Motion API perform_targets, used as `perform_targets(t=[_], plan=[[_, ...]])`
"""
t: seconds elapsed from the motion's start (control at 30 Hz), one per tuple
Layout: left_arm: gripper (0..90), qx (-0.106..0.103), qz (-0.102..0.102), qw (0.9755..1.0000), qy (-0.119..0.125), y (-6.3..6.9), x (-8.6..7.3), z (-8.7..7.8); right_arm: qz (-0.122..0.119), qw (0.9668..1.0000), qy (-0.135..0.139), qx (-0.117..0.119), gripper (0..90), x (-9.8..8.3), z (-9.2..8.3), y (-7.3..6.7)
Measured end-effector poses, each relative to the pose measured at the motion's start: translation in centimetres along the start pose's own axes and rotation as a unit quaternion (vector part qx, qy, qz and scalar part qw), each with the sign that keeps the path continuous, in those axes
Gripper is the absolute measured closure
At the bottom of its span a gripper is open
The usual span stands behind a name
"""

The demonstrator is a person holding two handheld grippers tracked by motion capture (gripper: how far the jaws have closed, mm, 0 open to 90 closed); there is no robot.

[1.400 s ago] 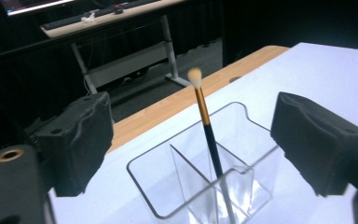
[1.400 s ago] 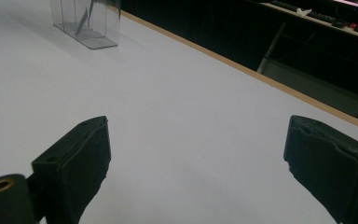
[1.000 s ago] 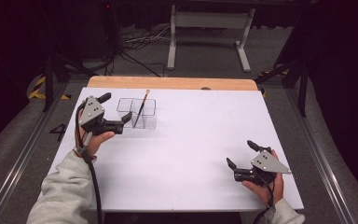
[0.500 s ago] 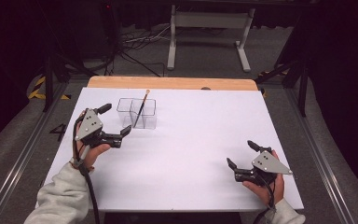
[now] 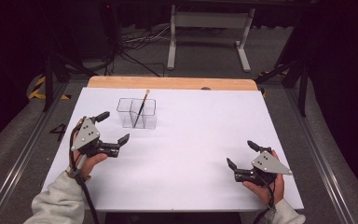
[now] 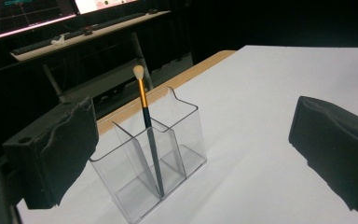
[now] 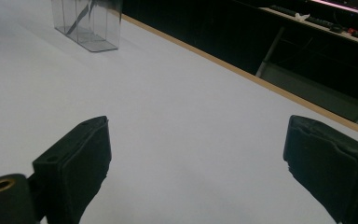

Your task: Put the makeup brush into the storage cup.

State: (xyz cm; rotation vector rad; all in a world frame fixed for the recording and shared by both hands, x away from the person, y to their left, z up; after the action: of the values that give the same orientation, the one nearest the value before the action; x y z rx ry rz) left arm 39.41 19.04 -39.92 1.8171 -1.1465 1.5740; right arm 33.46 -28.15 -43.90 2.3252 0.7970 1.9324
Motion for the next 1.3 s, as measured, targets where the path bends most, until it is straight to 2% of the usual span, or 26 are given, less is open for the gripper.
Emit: perform_targets(t=[0.33, 0.63, 0.87, 1.0, 1.1, 1.3], plan=[[1.8, 0.000, -0.001, 1.0000, 0.005, 1.0, -0.3, -1.1, 0.001, 1.0000, 0.001, -0.001, 8.4, 0.0, -0.1, 0.0], [1.8, 0.002, -0.028, 0.9994, 0.019, 1.9, -1.7, -1.9, -0.003, 1.0000, 0.005, 0.002, 8.3, 0.2, -0.2, -0.1], [2.1, 0.003, -0.039, 0.9992, 0.010, 2.7, -2.9, -2.1, -0.003, 1.0000, 0.004, 0.003, 8.3, 0.1, -0.2, -0.1], [2.0, 0.003, -0.037, 0.9992, -0.014, 3.3, -3.7, -2.1, -0.002, 1.0000, 0.004, 0.003, 8.3, 0.1, -0.3, -0.1], [1.9, 0.002, -0.042, 0.9990, -0.015, 3.6, -4.0, -2.1, -0.001, 1.0000, 0.004, 0.003, 8.3, 0.1, -0.3, -0.1], [1.9, 0.001, -0.038, 0.9985, -0.040, 4.4, -5.0, -1.5, -0.001, 1.0000, 0.002, 0.002, 8.3, 0.0, -0.4, -0.2]])
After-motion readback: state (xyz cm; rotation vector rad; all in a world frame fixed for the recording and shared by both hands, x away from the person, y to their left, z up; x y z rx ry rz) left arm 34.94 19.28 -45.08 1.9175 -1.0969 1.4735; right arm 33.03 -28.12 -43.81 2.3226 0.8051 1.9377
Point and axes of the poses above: each handheld gripper's, and its own axes: z roughly forward along the jaws, x roughly out of its top, y roughly to its right, the point moved 3 cm from there along z, roughly forward along the jaws, and after that the axes turned 11 degrees about -x, right-handed, at the moved point
